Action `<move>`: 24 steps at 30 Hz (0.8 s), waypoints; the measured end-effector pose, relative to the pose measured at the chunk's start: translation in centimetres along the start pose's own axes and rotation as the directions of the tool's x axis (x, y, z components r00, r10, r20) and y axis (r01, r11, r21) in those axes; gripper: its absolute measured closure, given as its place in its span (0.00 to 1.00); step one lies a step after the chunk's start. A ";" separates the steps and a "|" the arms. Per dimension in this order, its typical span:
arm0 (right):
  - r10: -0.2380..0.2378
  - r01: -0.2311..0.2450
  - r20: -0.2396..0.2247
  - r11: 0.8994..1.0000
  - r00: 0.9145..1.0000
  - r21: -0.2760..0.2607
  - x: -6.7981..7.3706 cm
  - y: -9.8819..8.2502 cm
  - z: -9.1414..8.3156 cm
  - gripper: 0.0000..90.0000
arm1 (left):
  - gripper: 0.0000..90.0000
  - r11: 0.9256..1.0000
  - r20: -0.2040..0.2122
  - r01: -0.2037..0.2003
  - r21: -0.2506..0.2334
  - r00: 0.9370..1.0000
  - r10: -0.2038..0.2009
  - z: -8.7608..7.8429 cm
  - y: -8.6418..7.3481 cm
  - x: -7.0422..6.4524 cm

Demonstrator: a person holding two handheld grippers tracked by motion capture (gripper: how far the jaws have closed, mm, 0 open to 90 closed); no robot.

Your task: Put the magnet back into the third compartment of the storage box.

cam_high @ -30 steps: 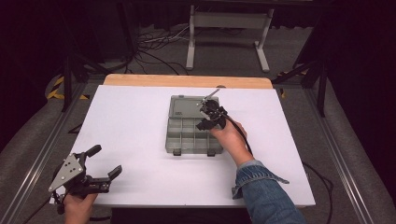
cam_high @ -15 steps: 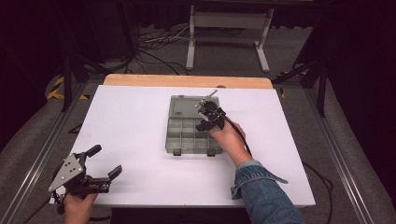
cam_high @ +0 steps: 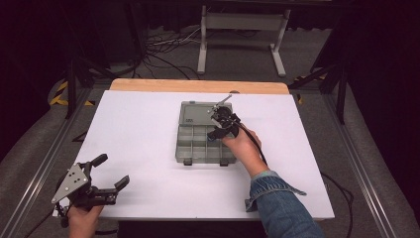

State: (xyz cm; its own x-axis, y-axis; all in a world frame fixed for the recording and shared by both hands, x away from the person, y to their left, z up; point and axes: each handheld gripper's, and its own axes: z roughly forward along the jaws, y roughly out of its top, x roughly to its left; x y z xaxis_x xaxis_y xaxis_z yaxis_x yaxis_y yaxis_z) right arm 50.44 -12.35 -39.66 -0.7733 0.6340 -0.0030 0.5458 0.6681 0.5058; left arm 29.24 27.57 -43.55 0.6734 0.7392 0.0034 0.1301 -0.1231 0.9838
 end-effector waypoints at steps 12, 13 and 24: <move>-0.012 0.011 -0.002 0.996 1.000 -0.094 1.1 -0.2 -2.9 0.30 | 0.00 1.000 0.003 0.000 0.002 1.000 0.000 0.1 0.0 0.0; -0.014 0.012 -0.010 0.995 1.000 -0.102 1.3 -0.2 -3.3 0.27 | 0.00 1.000 0.003 0.000 0.002 1.000 0.000 0.1 0.0 0.0; -0.052 0.047 -0.028 0.983 0.998 -0.178 2.8 -0.9 -6.2 0.17 | 0.00 1.000 0.003 -0.003 0.005 1.000 0.003 0.0 0.0 0.0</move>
State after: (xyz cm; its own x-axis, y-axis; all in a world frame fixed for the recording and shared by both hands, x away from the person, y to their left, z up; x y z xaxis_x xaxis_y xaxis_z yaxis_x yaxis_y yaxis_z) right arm 45.78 -13.61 -34.79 -0.8096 0.5869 -0.0053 0.4429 0.6169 0.6506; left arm 29.21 27.54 -43.55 0.6760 0.7369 0.0057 0.1318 -0.1285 0.9829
